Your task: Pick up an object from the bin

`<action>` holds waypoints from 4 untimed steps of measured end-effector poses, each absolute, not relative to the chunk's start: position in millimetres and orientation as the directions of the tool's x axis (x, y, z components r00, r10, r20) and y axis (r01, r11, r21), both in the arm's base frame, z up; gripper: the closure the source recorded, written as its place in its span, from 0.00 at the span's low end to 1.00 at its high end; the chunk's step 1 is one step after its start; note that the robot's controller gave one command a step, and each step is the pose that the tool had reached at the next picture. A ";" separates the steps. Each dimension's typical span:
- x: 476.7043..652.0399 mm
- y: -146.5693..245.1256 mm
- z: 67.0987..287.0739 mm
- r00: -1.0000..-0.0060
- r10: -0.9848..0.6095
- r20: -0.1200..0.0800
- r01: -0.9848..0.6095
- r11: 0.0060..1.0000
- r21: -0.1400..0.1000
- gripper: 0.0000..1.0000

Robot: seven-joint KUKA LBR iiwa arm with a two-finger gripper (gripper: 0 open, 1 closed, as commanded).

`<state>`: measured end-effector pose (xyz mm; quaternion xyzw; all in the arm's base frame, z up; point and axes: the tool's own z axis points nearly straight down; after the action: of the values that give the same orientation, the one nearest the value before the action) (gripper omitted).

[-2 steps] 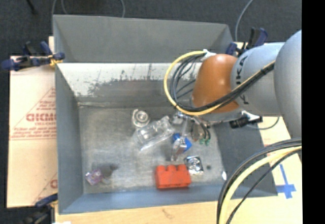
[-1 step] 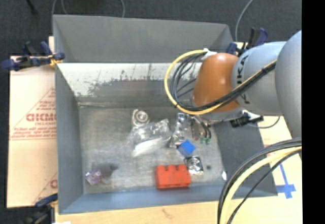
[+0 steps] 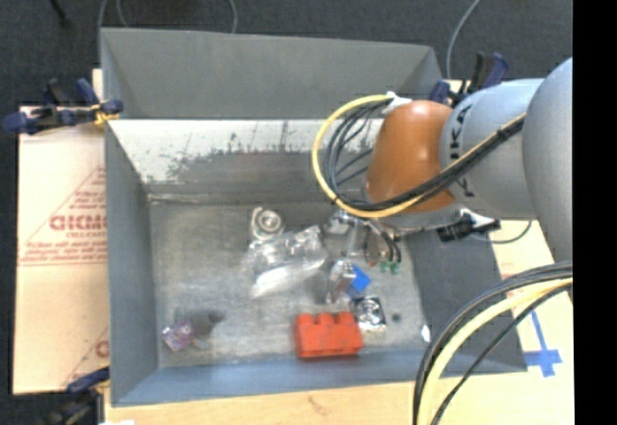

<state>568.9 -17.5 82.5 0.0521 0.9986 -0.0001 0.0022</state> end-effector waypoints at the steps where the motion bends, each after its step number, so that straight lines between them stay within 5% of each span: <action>1: 587.3 26.9 74.9 -0.972 0.235 -0.017 0.235 0.972 0.000 0.00; 2: 590.3 26.2 77.7 -0.972 0.234 -0.028 0.234 0.972 0.003 1.00; 3: 596.9 41.9 198.4 -0.973 0.233 -0.012 0.232 0.973 0.005 1.00; 4: 594.9 40.7 193.2 -0.973 0.232 -0.004 0.232 0.973 0.000 0.00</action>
Offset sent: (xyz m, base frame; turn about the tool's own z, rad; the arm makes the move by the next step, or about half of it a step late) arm 0.0136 0.0469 -0.0125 0.1325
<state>594.9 40.7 193.2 0.1168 0.9932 0.0000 0.0019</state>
